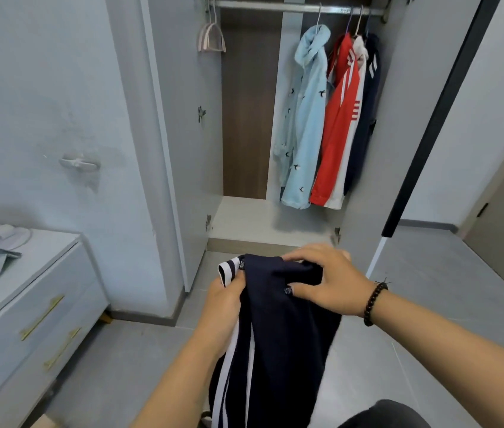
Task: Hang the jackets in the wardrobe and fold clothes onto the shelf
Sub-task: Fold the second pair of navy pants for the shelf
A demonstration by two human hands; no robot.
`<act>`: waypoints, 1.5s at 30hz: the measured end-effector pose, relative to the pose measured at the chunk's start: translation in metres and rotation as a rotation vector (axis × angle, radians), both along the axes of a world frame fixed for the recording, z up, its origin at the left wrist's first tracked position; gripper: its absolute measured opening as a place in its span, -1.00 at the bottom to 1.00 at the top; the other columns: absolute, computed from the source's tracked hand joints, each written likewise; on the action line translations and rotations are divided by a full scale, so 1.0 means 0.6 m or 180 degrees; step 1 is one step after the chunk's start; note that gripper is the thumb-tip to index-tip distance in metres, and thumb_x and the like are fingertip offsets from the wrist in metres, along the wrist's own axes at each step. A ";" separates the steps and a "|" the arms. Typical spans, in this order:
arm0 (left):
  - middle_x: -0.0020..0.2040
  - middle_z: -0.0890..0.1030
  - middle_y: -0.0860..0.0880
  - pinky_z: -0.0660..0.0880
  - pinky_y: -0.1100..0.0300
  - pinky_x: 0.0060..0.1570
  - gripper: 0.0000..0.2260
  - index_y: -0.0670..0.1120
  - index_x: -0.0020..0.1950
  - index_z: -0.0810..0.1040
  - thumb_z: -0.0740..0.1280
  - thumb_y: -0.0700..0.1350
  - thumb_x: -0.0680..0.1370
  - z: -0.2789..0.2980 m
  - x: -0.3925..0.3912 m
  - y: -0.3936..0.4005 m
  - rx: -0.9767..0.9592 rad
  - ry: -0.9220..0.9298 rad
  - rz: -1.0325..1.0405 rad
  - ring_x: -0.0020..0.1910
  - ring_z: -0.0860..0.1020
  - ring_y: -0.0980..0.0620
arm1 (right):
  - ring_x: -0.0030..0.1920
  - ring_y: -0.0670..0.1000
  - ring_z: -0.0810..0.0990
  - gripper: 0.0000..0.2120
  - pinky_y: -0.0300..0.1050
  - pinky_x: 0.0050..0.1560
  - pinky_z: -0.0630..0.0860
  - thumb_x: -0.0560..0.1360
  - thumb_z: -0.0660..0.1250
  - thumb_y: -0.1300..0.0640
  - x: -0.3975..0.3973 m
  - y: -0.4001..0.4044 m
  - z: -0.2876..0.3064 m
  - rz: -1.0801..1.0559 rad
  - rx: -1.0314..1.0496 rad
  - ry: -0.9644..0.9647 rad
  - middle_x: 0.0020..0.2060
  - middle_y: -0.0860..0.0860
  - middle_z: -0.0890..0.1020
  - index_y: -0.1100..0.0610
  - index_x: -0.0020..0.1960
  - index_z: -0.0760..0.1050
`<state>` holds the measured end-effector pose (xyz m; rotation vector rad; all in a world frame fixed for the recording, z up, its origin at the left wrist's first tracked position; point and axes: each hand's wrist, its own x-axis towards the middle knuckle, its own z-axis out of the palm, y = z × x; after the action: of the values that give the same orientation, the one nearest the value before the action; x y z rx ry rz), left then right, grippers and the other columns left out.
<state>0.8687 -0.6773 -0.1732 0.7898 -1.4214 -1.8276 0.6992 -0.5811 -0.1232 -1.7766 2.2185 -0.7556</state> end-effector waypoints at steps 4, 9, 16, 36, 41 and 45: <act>-0.05 0.71 -0.08 0.57 -0.02 0.06 -0.79 0.03 -0.07 0.66 0.25 0.02 0.62 -0.007 -0.018 -0.024 0.0170 -0.0172 0.0238 -0.04 0.67 -0.04 | -0.11 -0.02 0.62 -0.73 -0.02 0.06 0.53 0.38 0.44 -0.14 -0.001 -0.040 -0.024 -0.0194 0.0297 -0.0574 -0.21 -0.03 0.68 0.05 -0.09 0.63; -0.17 0.69 0.05 0.56 0.21 -0.16 -0.75 0.05 -0.07 0.61 0.18 0.06 0.64 0.000 0.000 -0.060 -0.0316 -0.0243 0.0815 -0.15 0.64 0.10 | -0.24 0.00 0.62 -0.78 -0.04 -0.18 0.56 0.39 0.47 -0.02 0.037 -0.109 -0.018 -0.0376 -0.0292 -0.0763 -0.34 0.02 0.66 0.14 -0.23 0.61; -0.18 0.69 0.14 0.54 0.37 -0.28 -0.89 0.24 -0.15 0.63 0.47 0.00 0.47 0.031 0.085 -0.096 -0.1194 -0.0404 0.1066 -0.19 0.66 0.18 | -0.35 -0.03 0.50 -0.65 -0.15 -0.36 0.33 0.41 0.44 -0.04 0.110 -0.163 0.025 0.0135 -0.0694 0.0116 -0.46 -0.11 0.50 -0.01 -0.41 0.34; -0.41 0.52 0.04 0.35 0.42 -0.45 -0.66 -0.04 -0.32 0.48 0.49 0.16 0.37 0.184 0.255 0.112 -0.2988 -0.1108 0.1372 -0.44 0.43 0.19 | -0.18 0.12 0.56 -0.83 -0.08 -0.23 0.49 0.39 0.26 0.40 0.181 -0.016 0.140 -0.0148 -0.0081 0.1594 -0.18 0.09 0.57 0.14 -0.20 0.49; -0.49 0.32 0.09 0.21 0.34 -0.43 -0.60 0.07 -0.45 0.26 0.43 0.04 0.44 0.183 0.175 0.204 -0.3791 -0.1078 0.0988 -0.47 0.28 0.10 | -0.25 0.08 0.50 -0.81 -0.23 -0.40 0.40 0.29 0.28 0.43 0.103 0.069 0.104 -0.0615 -0.0254 -0.0011 -0.33 0.09 0.52 0.17 -0.35 0.42; -0.50 0.34 0.06 0.23 0.27 -0.43 -0.64 -0.04 -0.44 0.34 0.48 -0.12 0.42 0.143 0.110 0.279 -0.3244 -0.0613 0.0306 -0.47 0.28 0.15 | -0.18 0.02 0.53 -0.80 -0.19 -0.20 0.48 0.34 0.27 0.43 0.056 0.146 0.067 -0.0529 -0.0491 -0.0141 -0.23 0.09 0.63 0.18 -0.27 0.57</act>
<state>0.9347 -0.5101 -0.0876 0.4680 -2.0835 -0.7496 0.7330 -0.4934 -0.0828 -1.6364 2.3578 -1.0159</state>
